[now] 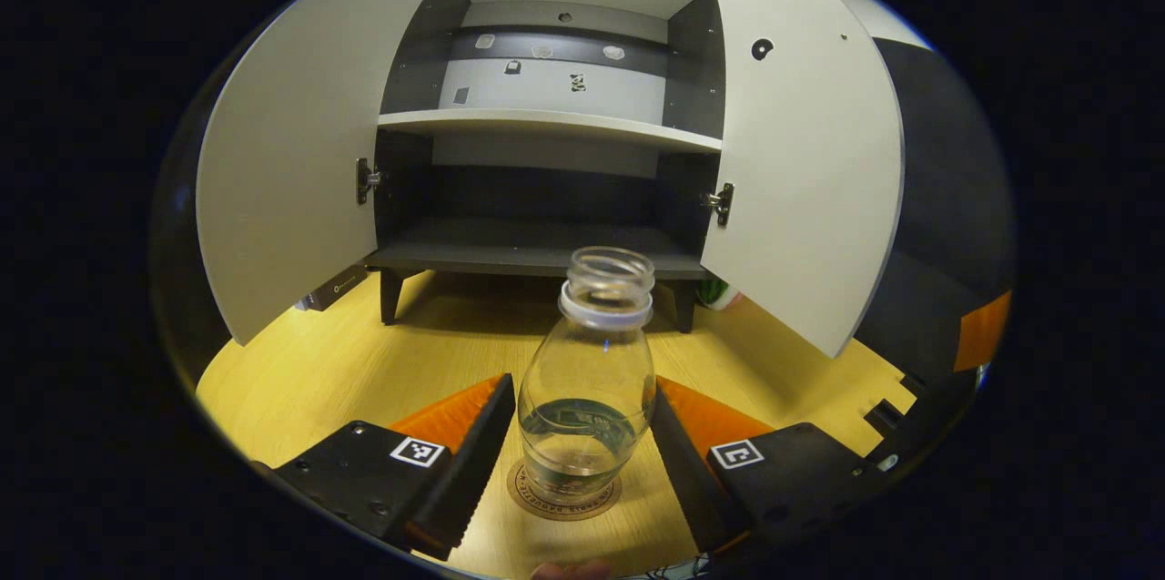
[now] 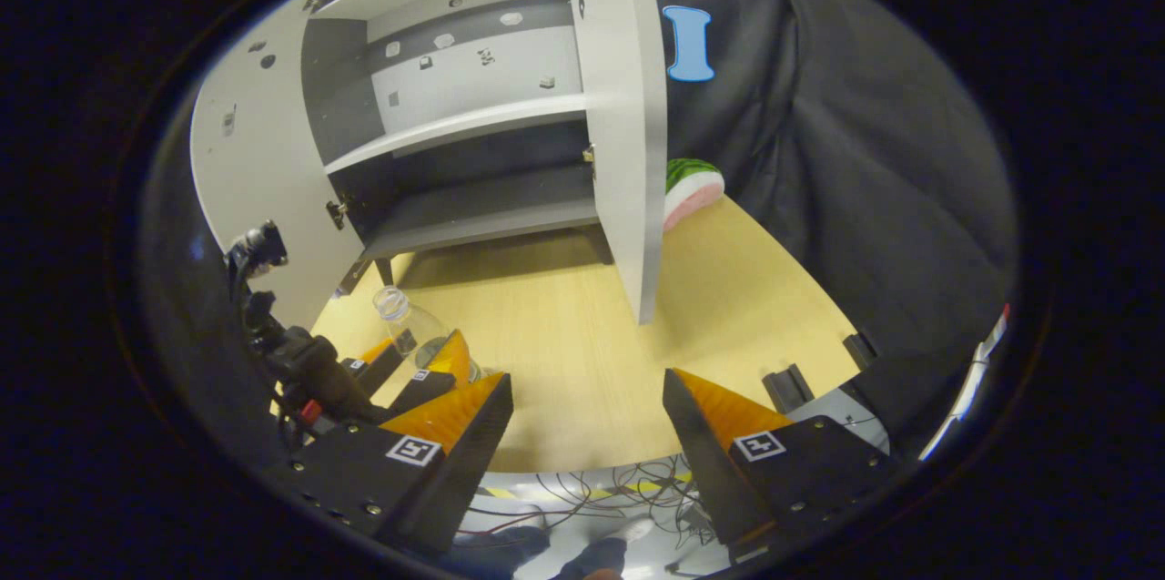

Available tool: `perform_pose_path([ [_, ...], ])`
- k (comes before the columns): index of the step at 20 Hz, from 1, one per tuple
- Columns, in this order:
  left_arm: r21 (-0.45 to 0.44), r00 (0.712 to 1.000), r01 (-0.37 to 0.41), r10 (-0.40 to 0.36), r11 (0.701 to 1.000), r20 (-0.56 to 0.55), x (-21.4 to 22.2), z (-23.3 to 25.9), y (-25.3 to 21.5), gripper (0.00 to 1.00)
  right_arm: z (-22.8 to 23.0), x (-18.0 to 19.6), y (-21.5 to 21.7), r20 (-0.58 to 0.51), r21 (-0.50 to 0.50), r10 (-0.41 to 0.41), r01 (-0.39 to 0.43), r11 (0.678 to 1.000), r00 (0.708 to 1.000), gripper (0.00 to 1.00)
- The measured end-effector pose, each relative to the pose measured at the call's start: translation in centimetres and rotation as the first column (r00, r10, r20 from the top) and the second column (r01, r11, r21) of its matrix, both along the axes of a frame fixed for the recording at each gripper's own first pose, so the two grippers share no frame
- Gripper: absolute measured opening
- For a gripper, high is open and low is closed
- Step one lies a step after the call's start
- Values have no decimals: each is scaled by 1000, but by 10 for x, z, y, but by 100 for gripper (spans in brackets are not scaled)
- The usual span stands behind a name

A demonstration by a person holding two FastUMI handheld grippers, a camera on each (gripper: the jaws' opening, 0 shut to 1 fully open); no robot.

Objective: Grasp the bottle in the cabinet with the left hand and place it on the coaster, then close the right door with the right hand and the left door with the left hand.

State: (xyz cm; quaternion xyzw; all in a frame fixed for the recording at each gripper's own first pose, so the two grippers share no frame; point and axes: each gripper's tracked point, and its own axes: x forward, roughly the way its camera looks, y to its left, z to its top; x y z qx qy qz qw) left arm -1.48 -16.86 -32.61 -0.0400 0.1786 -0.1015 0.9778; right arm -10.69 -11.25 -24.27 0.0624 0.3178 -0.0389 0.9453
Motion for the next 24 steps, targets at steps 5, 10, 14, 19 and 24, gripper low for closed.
perform_pose_path([
  [5, 19, 998, 11, -12, 1000, 59, 5, 49, 1, 90, 27, 6, -10, 59, 23, -14, 13, 1000, 998, 100],
  [10, 4, 986, 39, -39, 999, 159, 6, 128, -8, 94, 88, 22, -36, 190, 3, -16, 15, 1000, 982, 100],
  [14, -52, 979, 46, -34, 998, 203, 2, 189, -11, 90, 146, 44, -67, 312, -2, -25, 26, 1000, 950, 100],
  [19, -35, 959, 28, -17, 999, 284, -4, 238, 0, 90, 203, 80, -96, 415, -20, 0, 9, 1000, 910, 100],
  [24, -6, 962, -41, 41, 999, 269, -12, 245, 20, 90, 234, 118, -120, 468, -17, 2, 7, 1000, 883, 99],
])
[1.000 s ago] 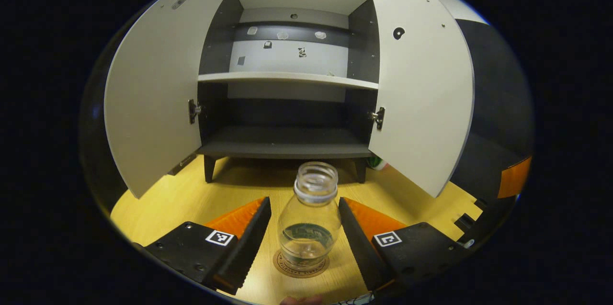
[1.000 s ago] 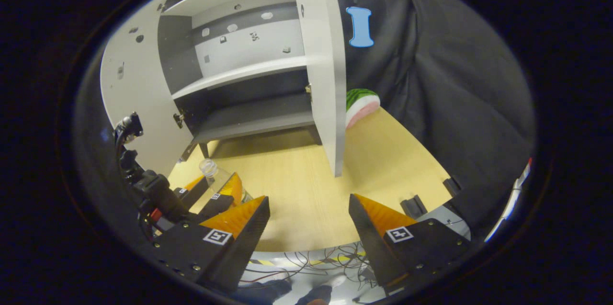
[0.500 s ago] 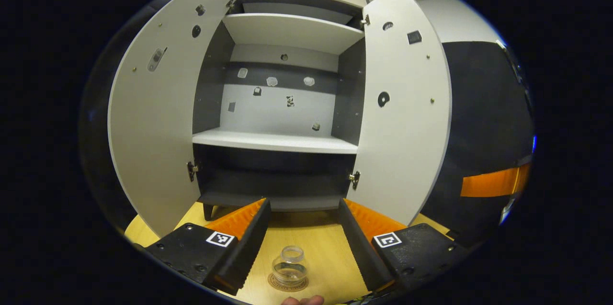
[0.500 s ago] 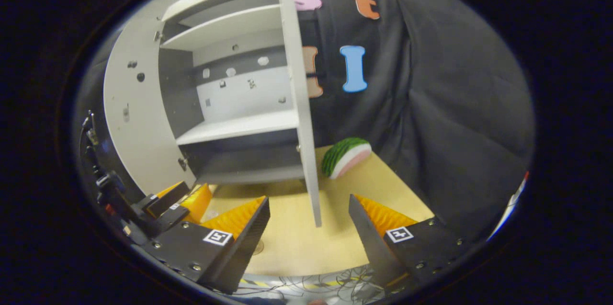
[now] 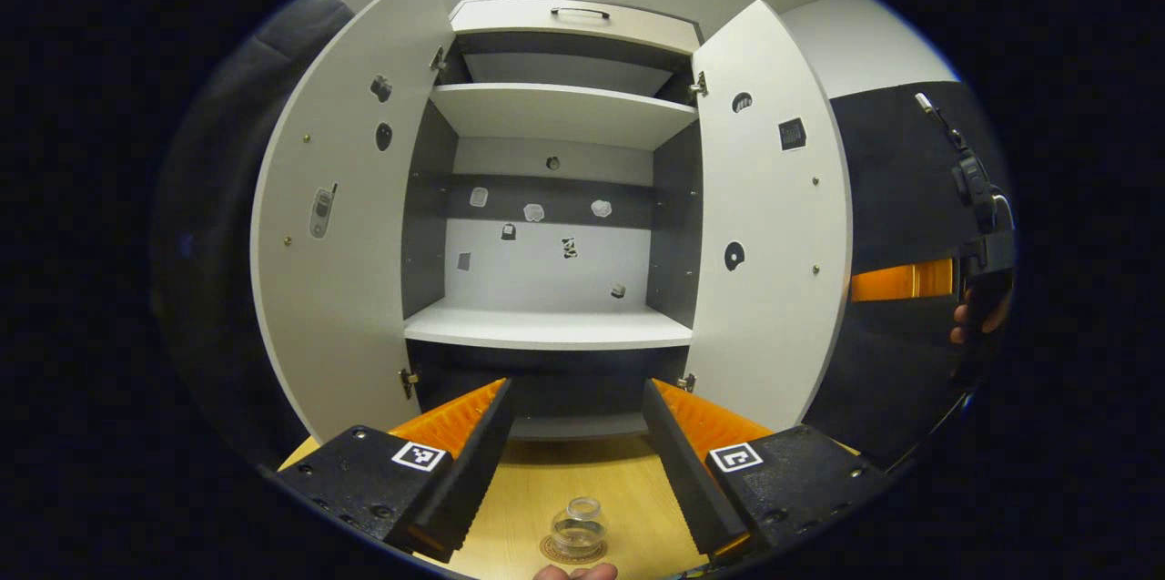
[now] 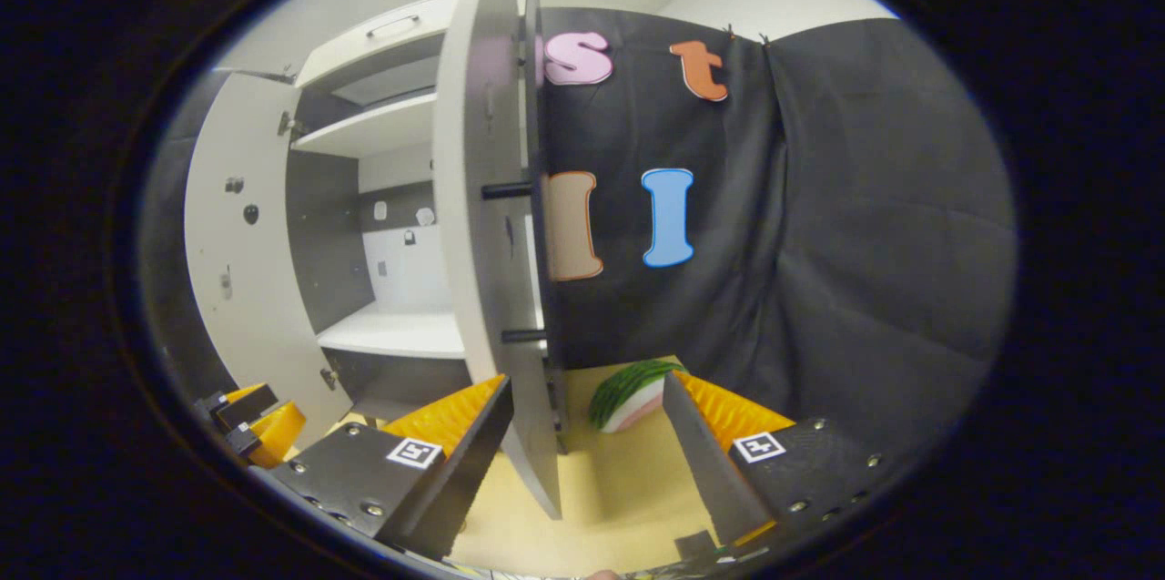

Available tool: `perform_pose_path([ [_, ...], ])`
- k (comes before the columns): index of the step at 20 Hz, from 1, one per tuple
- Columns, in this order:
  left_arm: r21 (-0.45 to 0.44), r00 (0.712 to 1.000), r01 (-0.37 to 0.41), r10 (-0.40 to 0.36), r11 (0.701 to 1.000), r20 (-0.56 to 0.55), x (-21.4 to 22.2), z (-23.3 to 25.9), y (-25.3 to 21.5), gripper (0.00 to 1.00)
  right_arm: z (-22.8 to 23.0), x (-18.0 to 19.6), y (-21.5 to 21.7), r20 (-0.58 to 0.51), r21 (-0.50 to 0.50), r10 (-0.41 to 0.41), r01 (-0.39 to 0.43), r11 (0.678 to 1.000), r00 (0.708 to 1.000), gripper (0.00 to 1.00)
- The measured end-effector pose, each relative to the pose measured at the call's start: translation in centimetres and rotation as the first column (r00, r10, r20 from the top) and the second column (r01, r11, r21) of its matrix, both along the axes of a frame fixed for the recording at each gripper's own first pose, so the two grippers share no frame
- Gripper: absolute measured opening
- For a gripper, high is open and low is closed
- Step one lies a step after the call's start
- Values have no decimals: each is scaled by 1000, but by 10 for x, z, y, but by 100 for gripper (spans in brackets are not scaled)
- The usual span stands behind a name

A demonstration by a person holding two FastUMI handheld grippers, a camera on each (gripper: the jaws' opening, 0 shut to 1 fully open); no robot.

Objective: Grasp the bottle in the cabinet with the left hand and place it on the coaster, then close the right door with the right hand and the left door with the left hand.

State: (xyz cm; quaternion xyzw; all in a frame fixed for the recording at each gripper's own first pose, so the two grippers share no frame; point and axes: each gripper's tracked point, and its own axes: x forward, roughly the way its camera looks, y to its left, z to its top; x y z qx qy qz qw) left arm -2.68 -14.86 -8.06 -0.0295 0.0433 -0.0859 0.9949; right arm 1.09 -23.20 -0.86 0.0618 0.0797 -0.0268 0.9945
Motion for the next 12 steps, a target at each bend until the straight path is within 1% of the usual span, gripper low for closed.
perform_pose_path([
  [1, 1, 1000, -18, 18, 1000, -3, -1, 0, 4, 90, 3, 5, -4, 7, 10, 0, 0, 1000, 1000, 100],
  [2, 5, 999, -36, 36, 999, -6, -1, 0, 10, 90, 3, 8, -7, 11, 12, 3, -4, 1000, 1000, 97],
  [3, 9, 999, -48, 49, 999, -12, -1, -1, 15, 90, 5, 12, -9, 16, 12, 6, -7, 1000, 1000, 100],
  [6, -7, 997, -62, 61, 998, -41, -1, -7, 21, 90, 5, 20, -7, 18, 13, 36, -36, 999, 999, 100],
  [7, -10, 996, -72, 72, 997, -44, 0, -8, 25, 85, 2, 21, -4, 25, 8, 44, -44, 999, 999, 100],
  [8, -8, 996, -84, 83, 996, -45, 1, -8, 28, 90, 1, 21, -5, 29, 0, 44, -44, 999, 999, 100],
  [11, 0, 994, -96, 96, 995, -60, 1, -14, 35, 90, 0, 25, -2, 37, 8, 58, -59, 998, 998, 100],
  [12, -1, 992, -104, 103, 995, -68, 1, -18, 39, 90, 2, 25, 0, 41, 16, 60, -61, 998, 997, 96],
])
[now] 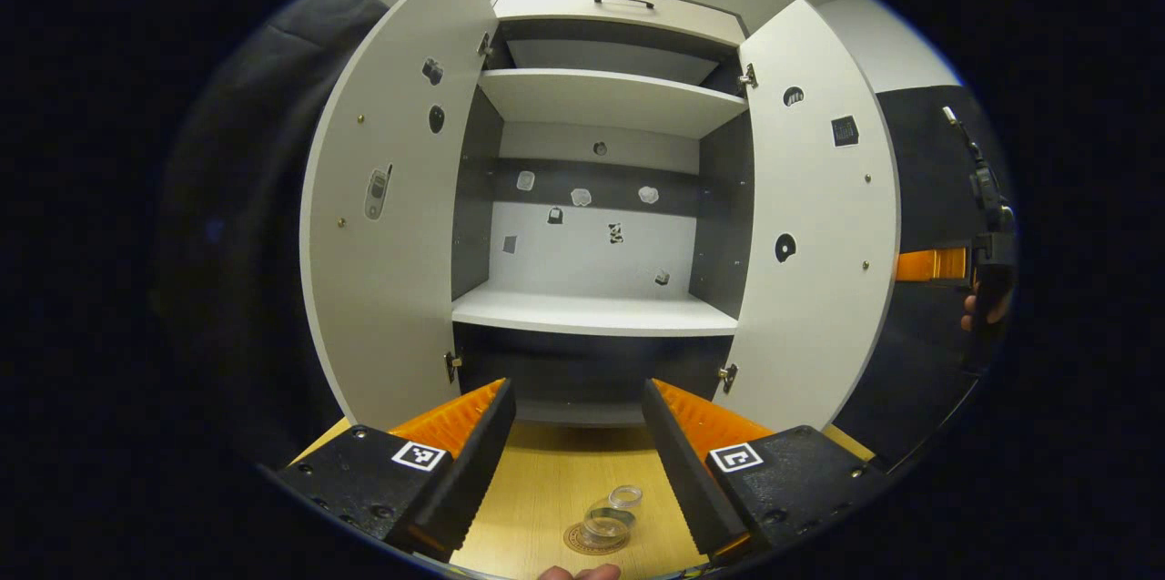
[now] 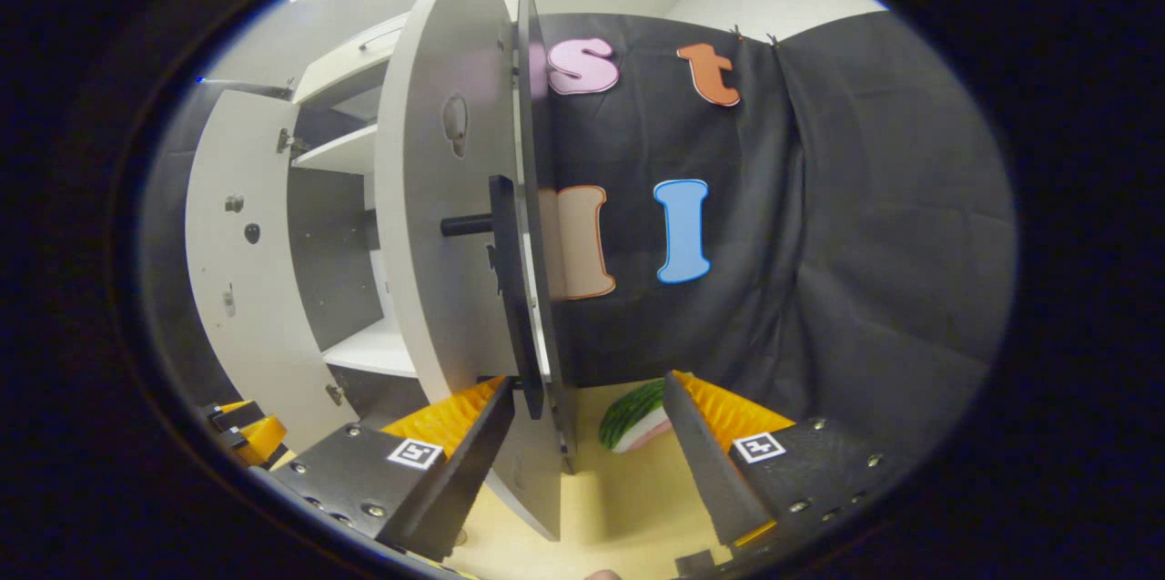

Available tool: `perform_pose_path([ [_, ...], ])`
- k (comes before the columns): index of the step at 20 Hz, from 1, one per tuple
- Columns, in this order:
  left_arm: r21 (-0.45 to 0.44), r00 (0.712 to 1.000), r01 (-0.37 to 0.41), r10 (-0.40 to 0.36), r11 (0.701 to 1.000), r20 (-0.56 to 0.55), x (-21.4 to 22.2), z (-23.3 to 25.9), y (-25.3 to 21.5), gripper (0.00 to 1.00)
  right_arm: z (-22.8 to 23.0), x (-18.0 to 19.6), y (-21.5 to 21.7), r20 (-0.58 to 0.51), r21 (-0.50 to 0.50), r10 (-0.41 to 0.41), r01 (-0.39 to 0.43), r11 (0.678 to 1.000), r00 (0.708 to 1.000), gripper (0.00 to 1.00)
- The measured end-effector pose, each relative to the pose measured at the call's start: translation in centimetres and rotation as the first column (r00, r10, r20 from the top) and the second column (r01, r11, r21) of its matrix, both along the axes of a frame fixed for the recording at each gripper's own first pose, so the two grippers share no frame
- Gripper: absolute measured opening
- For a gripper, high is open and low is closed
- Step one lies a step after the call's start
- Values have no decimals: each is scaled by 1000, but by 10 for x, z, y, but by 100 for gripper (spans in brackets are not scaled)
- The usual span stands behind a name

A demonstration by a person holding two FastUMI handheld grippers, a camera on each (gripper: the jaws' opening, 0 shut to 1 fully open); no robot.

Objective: Grasp the bottle in the cabinet with the left hand and place it on the coaster, then close the right door with the right hand and the left door with the left hand.

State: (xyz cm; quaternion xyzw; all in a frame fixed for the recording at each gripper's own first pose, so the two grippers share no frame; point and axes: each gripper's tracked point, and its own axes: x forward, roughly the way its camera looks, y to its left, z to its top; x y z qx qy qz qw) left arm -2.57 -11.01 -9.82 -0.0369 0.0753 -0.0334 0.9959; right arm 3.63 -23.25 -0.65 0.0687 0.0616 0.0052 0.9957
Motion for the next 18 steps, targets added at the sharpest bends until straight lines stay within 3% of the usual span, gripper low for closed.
perform_pose_path([
  [6, -25, 999, -29, 28, 999, -19, -4, -6, 15, 90, 1, 4, 9, 13, -38, 37, -37, 999, 999, 98],
  [11, -20, 998, -64, 64, 998, -7, -4, -4, 34, 90, -1, 4, 35, 21, -13, 96, -96, 995, 995, 98],
  [18, 37, 994, -101, 100, 994, 46, -5, 11, 62, 90, -2, 11, 84, 40, 13, 186, -187, 982, 982, 98],
])
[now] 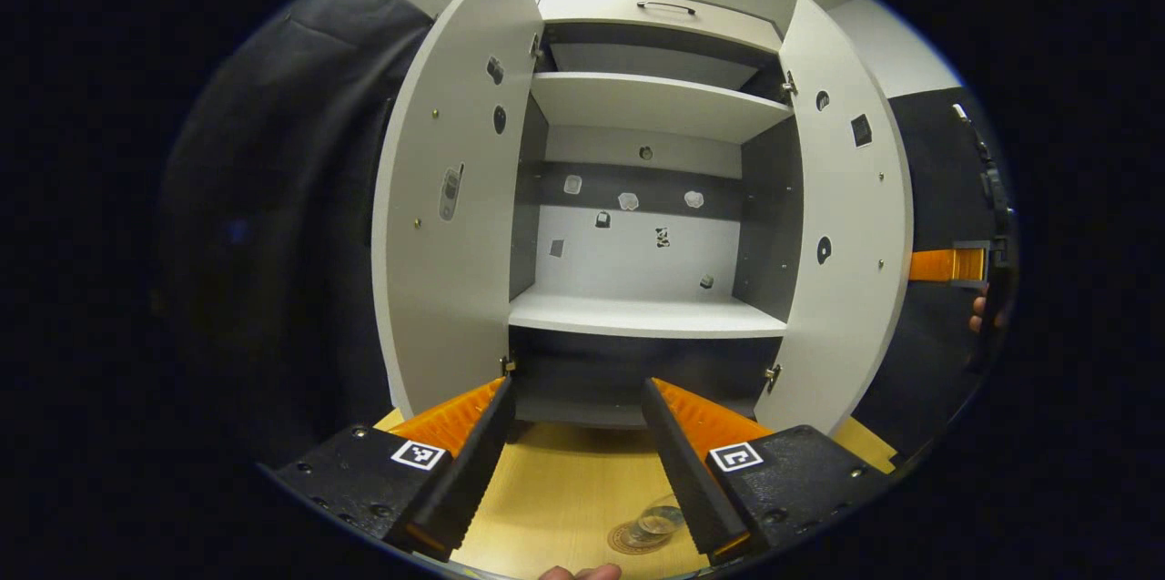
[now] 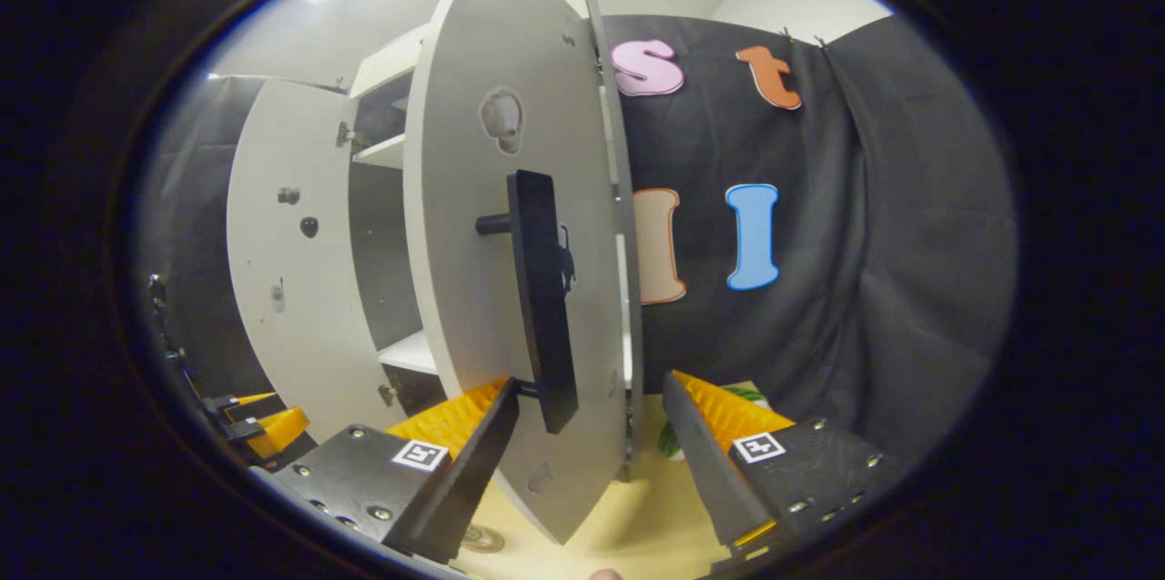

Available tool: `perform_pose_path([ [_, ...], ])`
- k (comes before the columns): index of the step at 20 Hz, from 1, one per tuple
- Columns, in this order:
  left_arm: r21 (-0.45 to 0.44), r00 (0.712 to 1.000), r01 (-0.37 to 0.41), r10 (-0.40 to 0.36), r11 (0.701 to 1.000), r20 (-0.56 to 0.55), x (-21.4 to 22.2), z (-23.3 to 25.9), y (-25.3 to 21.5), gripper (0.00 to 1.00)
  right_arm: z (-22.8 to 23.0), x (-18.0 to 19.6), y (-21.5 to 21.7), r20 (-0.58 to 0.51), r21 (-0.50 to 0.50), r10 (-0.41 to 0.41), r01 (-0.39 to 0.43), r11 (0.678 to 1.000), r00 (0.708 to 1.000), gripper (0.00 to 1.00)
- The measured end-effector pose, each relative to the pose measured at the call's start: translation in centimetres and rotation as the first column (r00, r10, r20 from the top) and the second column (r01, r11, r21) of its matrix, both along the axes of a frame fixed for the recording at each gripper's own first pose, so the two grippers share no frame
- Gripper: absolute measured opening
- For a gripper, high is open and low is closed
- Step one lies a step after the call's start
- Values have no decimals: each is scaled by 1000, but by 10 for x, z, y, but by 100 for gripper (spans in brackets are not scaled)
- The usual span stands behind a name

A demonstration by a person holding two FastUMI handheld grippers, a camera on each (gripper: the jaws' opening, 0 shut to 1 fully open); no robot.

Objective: Grasp the bottle in the cabinet with the left hand and place it on the coaster, then close the right door with the right hand and the left door with the left hand.

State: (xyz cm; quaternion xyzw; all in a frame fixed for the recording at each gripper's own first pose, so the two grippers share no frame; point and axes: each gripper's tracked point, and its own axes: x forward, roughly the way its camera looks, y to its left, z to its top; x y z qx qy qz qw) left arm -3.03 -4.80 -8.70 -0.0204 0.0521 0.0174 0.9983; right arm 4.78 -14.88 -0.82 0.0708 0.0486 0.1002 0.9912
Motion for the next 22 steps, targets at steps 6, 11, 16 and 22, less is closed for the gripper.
perform_pose_path([
  [6, 13, 999, -27, 26, 1000, 28, -1, 9, 21, 90, 1, 14, 38, 21, 5, 43, -43, 999, 999, 98],
  [11, -20, 996, -75, 75, 997, 38, 0, 14, 49, 90, 0, 32, 73, 40, 0, 53, -53, 999, 998, 100],
  [16, -8, 988, -144, 144, 990, 49, -5, 21, 91, 90, 1, 62, 113, 48, -1, 49, -50, 999, 998, 100],
  [22, -49, 981, -187, 189, 981, 41, -1, 22, 136, 90, 3, 99, 147, 72, -22, 8, -7, 1000, 997, 100],
])
